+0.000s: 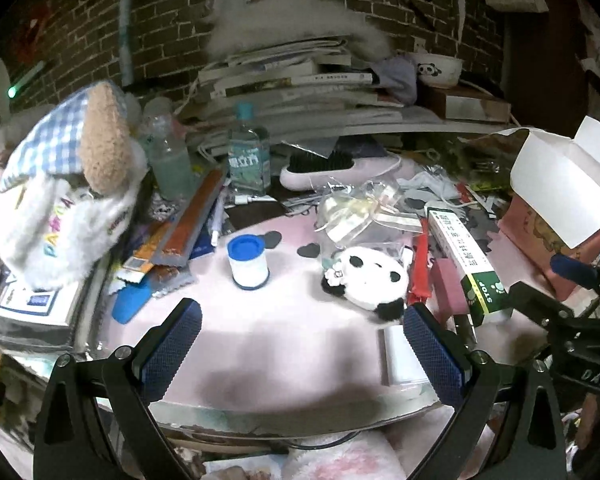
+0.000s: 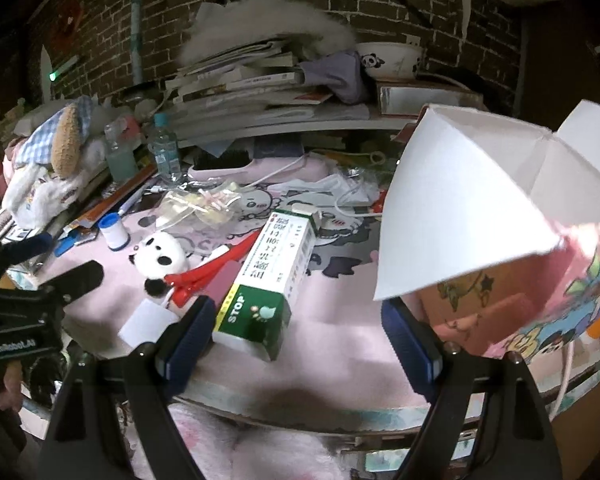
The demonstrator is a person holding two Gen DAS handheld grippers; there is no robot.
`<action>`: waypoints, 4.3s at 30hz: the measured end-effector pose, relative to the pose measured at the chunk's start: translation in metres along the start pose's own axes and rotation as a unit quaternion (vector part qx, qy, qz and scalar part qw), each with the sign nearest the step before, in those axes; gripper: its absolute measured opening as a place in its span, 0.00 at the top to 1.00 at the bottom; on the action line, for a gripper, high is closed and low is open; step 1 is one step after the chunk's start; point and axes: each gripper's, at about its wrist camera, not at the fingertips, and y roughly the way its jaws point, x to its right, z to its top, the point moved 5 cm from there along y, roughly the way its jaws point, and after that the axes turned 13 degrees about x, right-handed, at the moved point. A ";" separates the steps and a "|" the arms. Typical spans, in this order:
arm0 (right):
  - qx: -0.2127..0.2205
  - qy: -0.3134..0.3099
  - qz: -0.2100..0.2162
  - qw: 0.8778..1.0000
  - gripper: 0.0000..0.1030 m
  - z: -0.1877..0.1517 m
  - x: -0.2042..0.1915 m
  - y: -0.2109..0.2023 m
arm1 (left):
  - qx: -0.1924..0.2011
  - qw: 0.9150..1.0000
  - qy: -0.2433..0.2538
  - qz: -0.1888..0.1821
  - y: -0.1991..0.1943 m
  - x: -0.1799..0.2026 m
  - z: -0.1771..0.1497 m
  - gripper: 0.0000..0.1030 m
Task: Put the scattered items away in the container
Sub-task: 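Withdraw the left gripper and move the right gripper toward the green STOP box, then grasp the green-and-white STOP box with the right gripper, then carry the STOP box with the right gripper and drop it into the box, then withdraw the right gripper from the box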
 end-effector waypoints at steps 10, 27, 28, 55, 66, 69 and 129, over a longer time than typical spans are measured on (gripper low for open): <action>-0.003 -0.028 -0.001 1.000 0.29 -0.010 -0.020 0.019 | -0.012 1.000 0.004 -0.001 0.005 0.002 -0.004 0.02; -0.010 -0.010 -0.012 1.000 0.39 -0.023 -0.008 0.047 | -0.014 1.000 0.004 -0.007 0.008 0.005 -0.005 0.02; -0.007 -0.008 -0.013 1.000 0.39 -0.023 -0.008 0.048 | -0.015 1.000 0.004 -0.007 0.008 0.005 -0.005 0.02; 0.069 -0.026 0.039 0.997 0.63 0.021 -0.041 0.003 | -0.049 0.999 -0.021 0.010 -0.014 -0.002 0.006 0.02; 0.056 -0.051 0.062 0.995 0.63 0.080 -0.010 -0.037 | -0.046 0.999 -0.013 0.002 -0.014 0.008 0.010 0.02; 0.027 -0.061 0.042 0.997 0.63 0.090 0.021 -0.041 | -0.047 0.999 -0.013 0.001 -0.011 0.010 0.010 0.02; -0.131 -0.133 0.054 0.981 0.36 0.123 0.049 -0.028 | -0.068 0.997 -0.027 0.004 0.003 0.002 -0.004 0.02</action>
